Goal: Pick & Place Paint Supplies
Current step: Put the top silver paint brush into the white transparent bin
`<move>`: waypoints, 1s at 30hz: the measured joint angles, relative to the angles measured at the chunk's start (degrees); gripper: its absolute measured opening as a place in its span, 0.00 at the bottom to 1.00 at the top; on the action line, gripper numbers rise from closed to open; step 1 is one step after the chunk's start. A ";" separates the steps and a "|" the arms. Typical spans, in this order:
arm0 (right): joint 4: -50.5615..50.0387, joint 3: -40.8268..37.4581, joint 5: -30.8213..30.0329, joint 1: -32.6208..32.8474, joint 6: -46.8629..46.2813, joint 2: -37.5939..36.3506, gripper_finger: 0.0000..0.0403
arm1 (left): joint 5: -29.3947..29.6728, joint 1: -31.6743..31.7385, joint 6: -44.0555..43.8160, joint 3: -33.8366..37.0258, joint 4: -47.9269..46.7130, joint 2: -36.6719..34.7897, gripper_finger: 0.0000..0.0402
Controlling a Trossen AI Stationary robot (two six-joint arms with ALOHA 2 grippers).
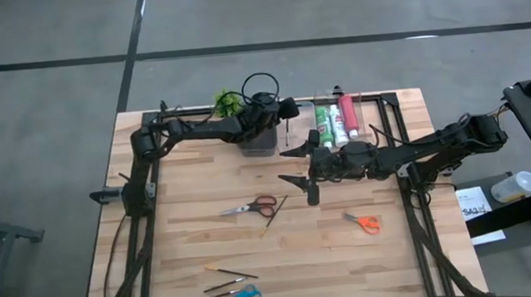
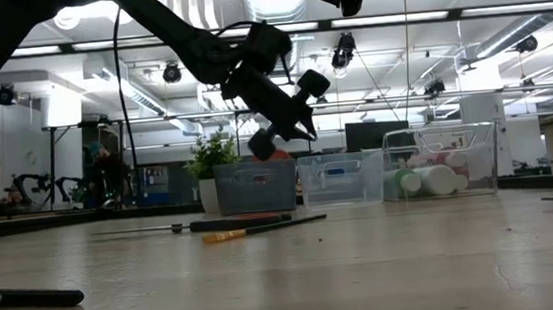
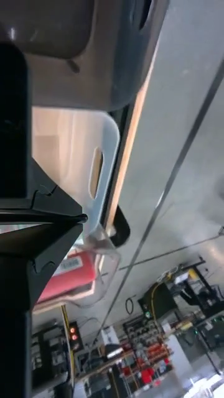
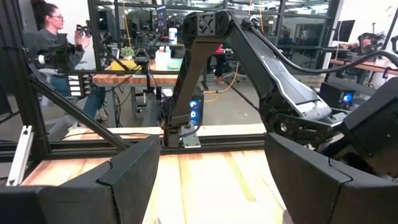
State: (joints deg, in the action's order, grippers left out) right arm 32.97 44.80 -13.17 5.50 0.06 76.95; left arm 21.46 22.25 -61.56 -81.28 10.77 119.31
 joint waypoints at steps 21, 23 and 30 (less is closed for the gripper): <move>0.04 0.00 0.04 -0.01 0.00 0.00 0.71 | -2.02 -0.06 -3.06 0.09 -6.19 0.00 0.09; 0.07 0.00 0.04 -0.02 0.03 0.00 0.71 | -2.02 -0.06 -3.08 0.09 -6.17 -0.02 0.10; 0.07 0.00 0.04 -0.02 0.08 0.00 0.71 | -2.02 -0.06 -3.48 0.09 -6.50 -0.02 0.21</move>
State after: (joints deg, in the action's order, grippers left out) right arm 33.04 44.80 -13.13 5.48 0.13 76.95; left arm 19.44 22.20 -65.04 -81.19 4.27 119.28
